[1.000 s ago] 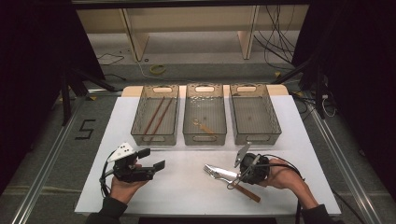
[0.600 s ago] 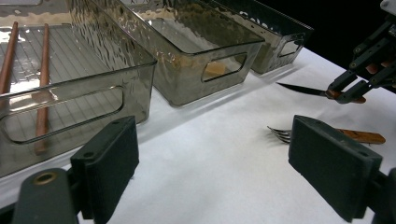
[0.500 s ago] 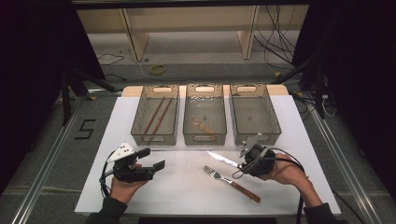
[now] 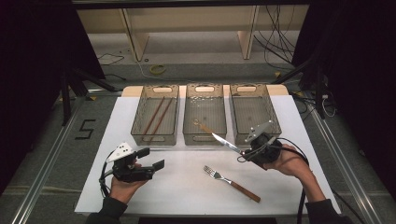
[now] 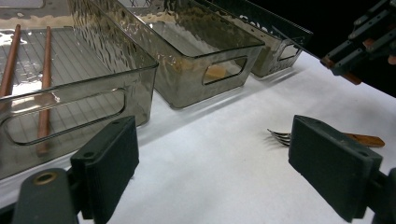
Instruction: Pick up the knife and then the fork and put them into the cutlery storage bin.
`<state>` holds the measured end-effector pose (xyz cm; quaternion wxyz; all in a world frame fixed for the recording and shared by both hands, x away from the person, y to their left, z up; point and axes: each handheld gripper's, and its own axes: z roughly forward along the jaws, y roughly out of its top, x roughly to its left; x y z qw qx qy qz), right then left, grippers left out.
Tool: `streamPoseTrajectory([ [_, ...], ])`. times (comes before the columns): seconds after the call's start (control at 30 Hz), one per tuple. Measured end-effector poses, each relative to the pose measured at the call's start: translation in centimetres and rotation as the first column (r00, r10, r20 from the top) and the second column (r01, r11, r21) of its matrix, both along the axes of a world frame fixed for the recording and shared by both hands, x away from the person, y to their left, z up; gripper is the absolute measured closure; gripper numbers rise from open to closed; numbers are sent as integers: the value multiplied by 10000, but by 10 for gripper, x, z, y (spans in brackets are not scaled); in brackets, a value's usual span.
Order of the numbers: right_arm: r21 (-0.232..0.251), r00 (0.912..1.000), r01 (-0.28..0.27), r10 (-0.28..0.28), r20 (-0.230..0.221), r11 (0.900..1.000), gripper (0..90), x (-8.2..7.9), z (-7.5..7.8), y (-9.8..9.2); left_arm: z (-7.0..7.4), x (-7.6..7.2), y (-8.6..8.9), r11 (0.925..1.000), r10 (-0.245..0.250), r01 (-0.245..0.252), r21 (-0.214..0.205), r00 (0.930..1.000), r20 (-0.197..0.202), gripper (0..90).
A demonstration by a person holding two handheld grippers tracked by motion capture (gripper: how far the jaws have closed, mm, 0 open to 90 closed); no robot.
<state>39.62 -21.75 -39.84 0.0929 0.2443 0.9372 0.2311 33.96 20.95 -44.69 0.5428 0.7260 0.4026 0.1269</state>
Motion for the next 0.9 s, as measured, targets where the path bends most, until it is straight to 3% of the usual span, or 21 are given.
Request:
streamPoseTrajectory([
  [0.37,475,9969,622,-644,458,9969,776,22,19,-5,0,0,0,10000,-4,4,-10,10000,5,158],
  [0.57,673,9919,1142,-1176,476,9912,776,32,27,-6,0,0,0,10000,14,-14,-27,10000,14,157],
  [0.9,834,9732,2190,-2238,537,9722,776,60,37,-13,0,0,1,10000,25,-24,-30,10000,43,157],
])
